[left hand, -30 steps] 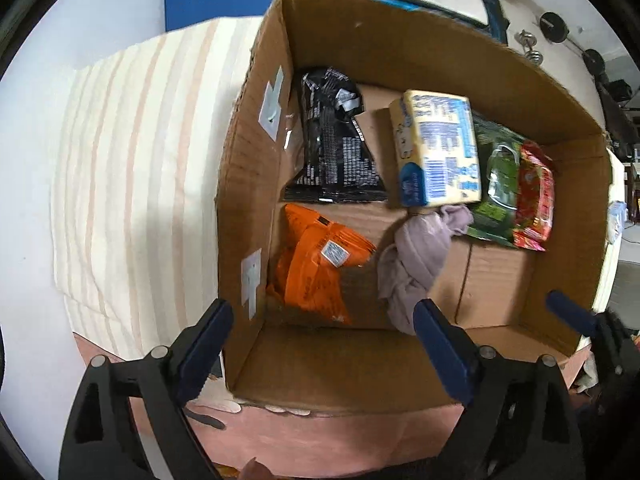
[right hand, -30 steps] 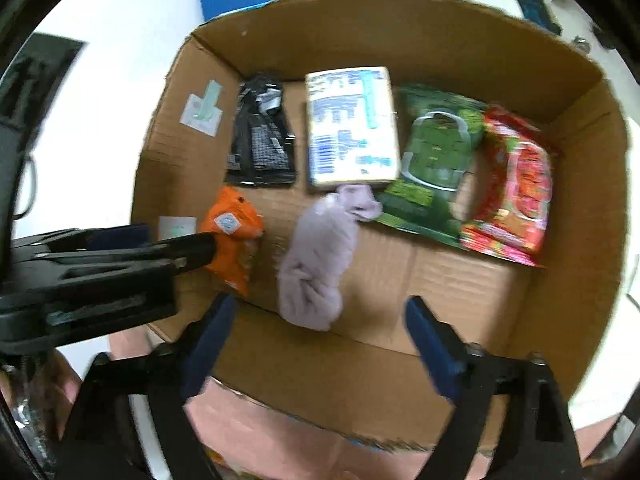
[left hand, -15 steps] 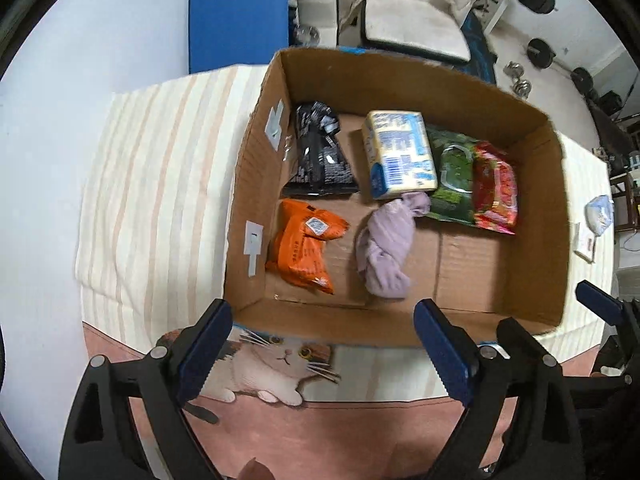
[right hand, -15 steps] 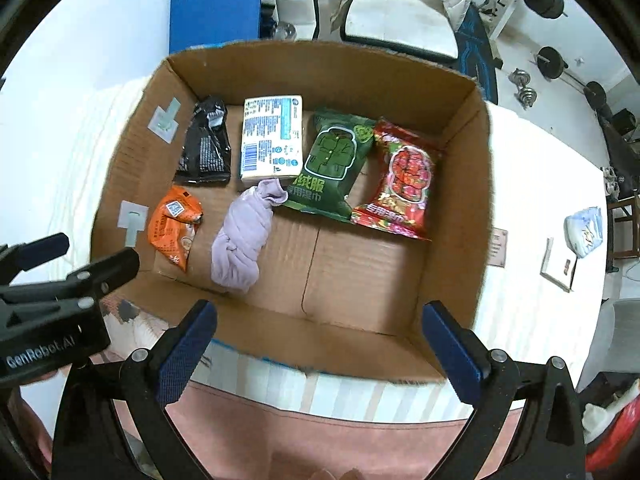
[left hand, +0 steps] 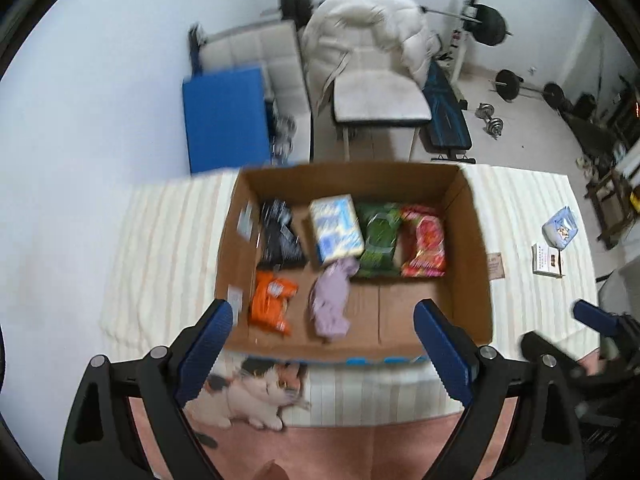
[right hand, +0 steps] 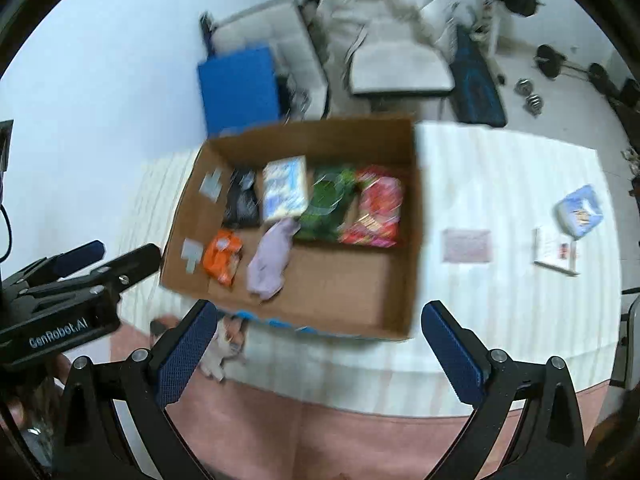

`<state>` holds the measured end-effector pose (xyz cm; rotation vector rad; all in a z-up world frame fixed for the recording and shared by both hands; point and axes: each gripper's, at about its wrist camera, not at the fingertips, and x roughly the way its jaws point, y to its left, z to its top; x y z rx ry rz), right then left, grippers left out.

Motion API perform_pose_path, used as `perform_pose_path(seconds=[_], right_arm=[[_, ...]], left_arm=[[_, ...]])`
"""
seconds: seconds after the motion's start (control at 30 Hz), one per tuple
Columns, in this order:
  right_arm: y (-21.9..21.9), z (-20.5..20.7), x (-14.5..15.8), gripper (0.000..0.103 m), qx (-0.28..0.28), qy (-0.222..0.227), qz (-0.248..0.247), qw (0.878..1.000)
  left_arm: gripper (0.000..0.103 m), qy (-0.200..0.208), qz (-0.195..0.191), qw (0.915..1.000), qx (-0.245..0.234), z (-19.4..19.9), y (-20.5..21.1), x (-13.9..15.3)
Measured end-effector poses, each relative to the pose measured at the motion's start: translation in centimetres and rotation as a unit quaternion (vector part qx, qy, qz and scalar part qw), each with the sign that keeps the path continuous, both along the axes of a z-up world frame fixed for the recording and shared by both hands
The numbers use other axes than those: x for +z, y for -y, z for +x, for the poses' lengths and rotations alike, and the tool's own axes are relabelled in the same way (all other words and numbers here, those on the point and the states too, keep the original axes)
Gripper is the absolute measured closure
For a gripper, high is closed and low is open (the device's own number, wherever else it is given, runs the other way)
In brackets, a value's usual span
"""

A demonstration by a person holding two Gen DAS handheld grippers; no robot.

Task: Organize soft objects
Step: 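Move both tools back toward the remaining items on the table, then grasp the blue tissue pack with the left tool while the right grasps the white card box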

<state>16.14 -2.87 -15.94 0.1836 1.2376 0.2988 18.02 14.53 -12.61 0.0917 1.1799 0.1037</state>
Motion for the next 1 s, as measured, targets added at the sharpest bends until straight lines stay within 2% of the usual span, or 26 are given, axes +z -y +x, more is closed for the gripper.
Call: perform_pose_path(seconds=[0.13,0.2,0.3,0.33,0.43,0.53,0.67,0.77,0.87,1.0], right_arm=[[8.4,0.4,-1.3,0.000,-0.097,-0.039,0.029,0.994],[13.8,1.4,-3.6,0.000,-0.166,-0.079,0.041,0.982],[21.2,2.9,-8.4,0.000,-0.264,-0.137,0.074,0.952],[23.9,3.7,-10.7,0.000,-0.303,-0.158,0.079,0.936],[29.2,5.8,-16.1,0.000,-0.374,-0.204,0.080,0.901],[31.7,8.3,-20.8,0.000,-0.413,-0.251,0.085,0.871],[32.1,11.0,-24.5,0.000,-0.446,-0.282,0.067,0.847],[30.9,13.4,-26.0,0.000,-0.441,-0.292,0.008,0.849],[29.3,14.5,-27.1,0.010,-0.407,-0.304,-0.050,0.860],[28.6,12.9,-26.7,0.010,-0.363,-0.288,-0.086,0.882]], left_arm=[[0.010,-0.005,0.054,0.9975,-0.045,2.4,6.6,-1.0],[0.010,-0.015,0.065,0.9965,-0.050,3.6,9.0,-2.2],[0.010,-0.038,0.083,0.9941,-0.060,6.3,13.0,-5.1],[0.010,-0.044,0.089,0.9932,-0.060,7.3,14.1,-6.2],[0.010,-0.061,0.105,0.9906,-0.063,9.4,17.1,-8.7],[0.010,-0.072,0.120,0.9882,-0.061,11.3,19.1,-10.6],[0.010,-0.081,0.135,0.9858,-0.057,13.2,20.4,-12.3],[0.010,-0.091,0.138,0.9846,-0.056,14.5,21.1,-13.3],[0.010,-0.100,0.135,0.9837,-0.064,15.3,21.9,-13.8],[0.010,-0.112,0.100,0.9848,-0.087,16.7,24.4,-14.5]])
